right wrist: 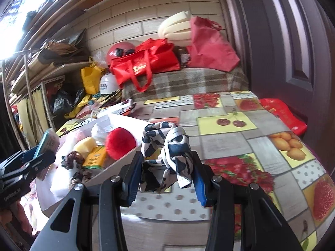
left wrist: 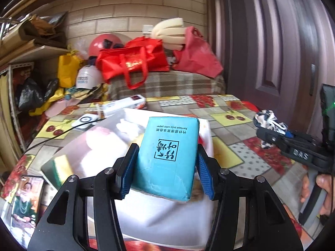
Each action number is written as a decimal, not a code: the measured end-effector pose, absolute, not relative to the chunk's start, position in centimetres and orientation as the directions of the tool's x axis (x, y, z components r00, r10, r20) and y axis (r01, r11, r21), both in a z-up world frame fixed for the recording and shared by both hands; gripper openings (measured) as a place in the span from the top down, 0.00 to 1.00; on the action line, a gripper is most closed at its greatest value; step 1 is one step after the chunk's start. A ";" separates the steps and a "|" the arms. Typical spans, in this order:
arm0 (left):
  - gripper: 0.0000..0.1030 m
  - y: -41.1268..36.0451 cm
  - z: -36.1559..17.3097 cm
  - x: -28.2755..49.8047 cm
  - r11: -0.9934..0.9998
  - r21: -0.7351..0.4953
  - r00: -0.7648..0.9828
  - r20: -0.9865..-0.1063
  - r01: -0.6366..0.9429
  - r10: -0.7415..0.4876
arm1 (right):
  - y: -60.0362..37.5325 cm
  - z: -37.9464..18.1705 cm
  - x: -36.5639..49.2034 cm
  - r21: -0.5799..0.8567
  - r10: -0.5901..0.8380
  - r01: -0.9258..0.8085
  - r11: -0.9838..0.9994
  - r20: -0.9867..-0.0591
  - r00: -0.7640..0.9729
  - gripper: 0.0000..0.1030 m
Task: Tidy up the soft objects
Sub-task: 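Carry the blue tissue pack and patterned cloth over the white box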
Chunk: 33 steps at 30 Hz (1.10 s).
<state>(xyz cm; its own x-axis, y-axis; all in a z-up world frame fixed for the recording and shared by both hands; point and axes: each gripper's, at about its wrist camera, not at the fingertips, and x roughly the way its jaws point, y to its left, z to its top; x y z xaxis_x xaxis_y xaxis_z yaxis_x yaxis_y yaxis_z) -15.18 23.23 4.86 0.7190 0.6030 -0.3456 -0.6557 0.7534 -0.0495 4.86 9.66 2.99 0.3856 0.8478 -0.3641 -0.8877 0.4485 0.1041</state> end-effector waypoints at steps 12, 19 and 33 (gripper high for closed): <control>0.48 29.3 4.2 -19.3 0.621 -0.111 0.610 -0.384 -0.776 0.694 | 13.9 3.0 0.9 0.049 0.878 -0.938 0.342 -0.372 0.301 0.57; 0.48 31.0 3.9 -19.8 0.581 -0.146 0.583 -0.411 -0.800 0.700 | 16.6 2.8 -0.4 0.053 0.889 -0.958 0.281 -0.392 0.239 0.57; 0.47 33.0 3.6 -17.9 0.580 -0.100 0.555 -0.456 -0.809 0.696 | 22.1 2.3 -1.8 0.001 0.864 -0.976 0.218 -0.466 0.193 0.57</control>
<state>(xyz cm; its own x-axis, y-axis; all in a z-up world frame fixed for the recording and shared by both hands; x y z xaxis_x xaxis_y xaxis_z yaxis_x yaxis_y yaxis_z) -17.88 32.98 3.61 0.5550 0.6955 -0.4563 -0.8086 0.5799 -0.0996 -1.78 22.10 2.32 0.1927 0.8638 -0.4655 -0.9759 0.2184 0.0014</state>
